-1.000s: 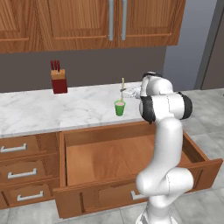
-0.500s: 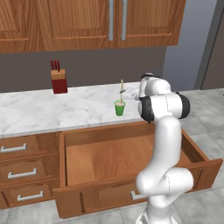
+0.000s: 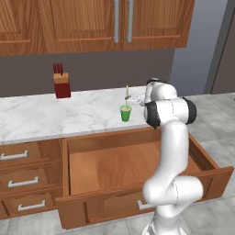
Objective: Pick up the straw from the left drawer and put it inside the smoothie cup.
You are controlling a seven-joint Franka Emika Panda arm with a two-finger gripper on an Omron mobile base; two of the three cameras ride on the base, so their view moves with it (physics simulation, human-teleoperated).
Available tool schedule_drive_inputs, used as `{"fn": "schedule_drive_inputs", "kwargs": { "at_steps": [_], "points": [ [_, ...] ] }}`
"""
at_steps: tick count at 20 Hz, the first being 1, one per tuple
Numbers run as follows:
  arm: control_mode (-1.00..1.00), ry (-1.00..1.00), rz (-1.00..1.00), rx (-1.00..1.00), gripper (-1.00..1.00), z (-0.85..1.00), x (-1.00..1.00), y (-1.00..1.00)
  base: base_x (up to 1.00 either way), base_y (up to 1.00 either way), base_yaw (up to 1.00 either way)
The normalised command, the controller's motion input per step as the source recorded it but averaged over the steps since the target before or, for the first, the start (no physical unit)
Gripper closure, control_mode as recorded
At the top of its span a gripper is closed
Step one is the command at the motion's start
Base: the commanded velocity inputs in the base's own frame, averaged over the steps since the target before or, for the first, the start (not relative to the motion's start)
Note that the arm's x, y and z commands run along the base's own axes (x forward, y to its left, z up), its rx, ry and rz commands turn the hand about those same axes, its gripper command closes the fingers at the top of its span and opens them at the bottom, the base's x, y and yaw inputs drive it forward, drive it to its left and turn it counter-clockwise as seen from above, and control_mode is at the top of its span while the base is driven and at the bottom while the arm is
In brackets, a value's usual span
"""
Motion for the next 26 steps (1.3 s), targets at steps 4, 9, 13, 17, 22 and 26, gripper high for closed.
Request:
{"fn": "schedule_drive_inputs", "kwargs": {
  "at_steps": [4,9,13,17,22,26],
  "points": [
    [-1.00,0.00,0.00,-0.01,1.00,-0.18,0.00,0.00,0.00,0.00,0.00],
    [-1.00,-0.02,0.00,-0.01,1.00,-0.14,0.00,0.00,0.00,0.00,0.00],
    [-1.00,-0.08,0.00,0.00,1.00,-0.01,0.00,0.00,0.00,0.00,0.00],
    [-1.00,-0.14,0.00,0.00,1.00,0.00,0.00,0.00,0.00,0.00,0.00],
    [-1.00,-0.13,0.00,0.00,1.00,0.00,0.00,0.00,0.00,0.00,0.00],
    [-1.00,-0.10,0.00,0.00,1.00,-0.06,0.00,0.00,0.00,0.00,0.00]
  ]
}}
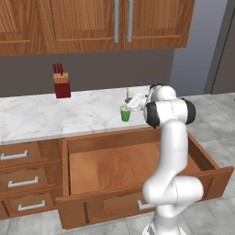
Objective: Pick up the straw from the left drawer and put it inside the smoothie cup.
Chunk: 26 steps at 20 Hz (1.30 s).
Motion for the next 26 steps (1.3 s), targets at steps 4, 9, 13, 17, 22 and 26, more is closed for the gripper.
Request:
{"fn": "schedule_drive_inputs", "kwargs": {
  "at_steps": [4,9,13,17,22,26],
  "points": [
    [-1.00,-0.08,0.00,0.00,1.00,-0.07,0.00,0.00,0.00,0.00,0.00],
    [-1.00,-0.06,0.00,-0.02,1.00,-0.10,0.00,0.01,0.00,0.00,0.00],
    [-1.00,-0.02,0.00,-0.03,1.00,-0.14,0.00,0.00,0.00,0.00,0.00],
    [-1.00,-0.01,0.00,-0.04,1.00,-0.15,0.00,0.00,0.00,0.00,0.00],
    [-1.00,-0.02,0.00,-0.04,-1.00,-0.11,0.00,0.00,0.00,0.00,0.00],
    [-1.00,-0.04,0.00,-0.02,-1.00,-0.01,0.00,0.00,0.00,0.00,0.00]
  ]
}}
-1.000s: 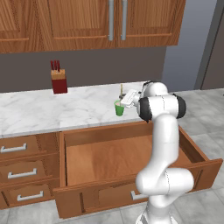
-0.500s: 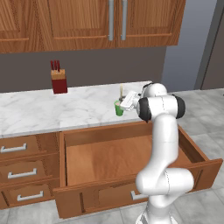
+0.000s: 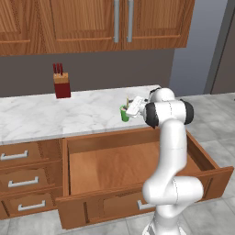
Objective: Pick up the straw from the left drawer and put it inside the smoothie cup.
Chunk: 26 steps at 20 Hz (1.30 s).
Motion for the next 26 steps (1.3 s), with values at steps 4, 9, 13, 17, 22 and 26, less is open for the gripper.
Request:
{"fn": "schedule_drive_inputs", "kwargs": {
  "at_steps": [4,9,13,17,22,26],
  "points": [
    [-1.00,-0.05,0.00,-0.01,-1.00,0.00,0.00,0.00,0.00,0.00,0.00],
    [-1.00,-0.02,0.00,-0.03,-1.00,0.00,0.00,0.00,0.00,0.00,0.00],
    [-1.00,0.01,-0.02,-0.07,-1.00,0.02,-0.01,-0.02,0.00,0.00,0.00],
    [-1.00,0.06,-0.05,-0.07,-1.00,0.20,0.00,-0.18,0.00,0.00,0.00],
    [-1.00,0.07,-0.05,-0.10,-1.00,0.32,-0.12,-0.12,0.00,0.00,0.00],
    [-1.00,0.08,-0.05,-0.16,-1.00,0.16,-0.50,0.00,0.00,0.00,0.00]
  ]
}}
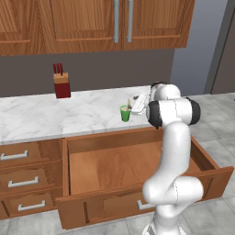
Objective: Pick up the straw from the left drawer and put it inside the smoothie cup.
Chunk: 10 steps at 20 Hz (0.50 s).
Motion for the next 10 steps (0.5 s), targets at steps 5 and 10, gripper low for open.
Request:
{"fn": "schedule_drive_inputs", "kwargs": {
  "at_steps": [5,10],
  "points": [
    [-1.00,0.17,-0.07,-0.17,-1.00,0.09,-0.46,0.00,0.00,0.00,0.00],
    [-1.00,0.25,-0.11,-0.15,-1.00,0.16,-0.43,0.00,0.00,0.00,0.00]
  ]
}}
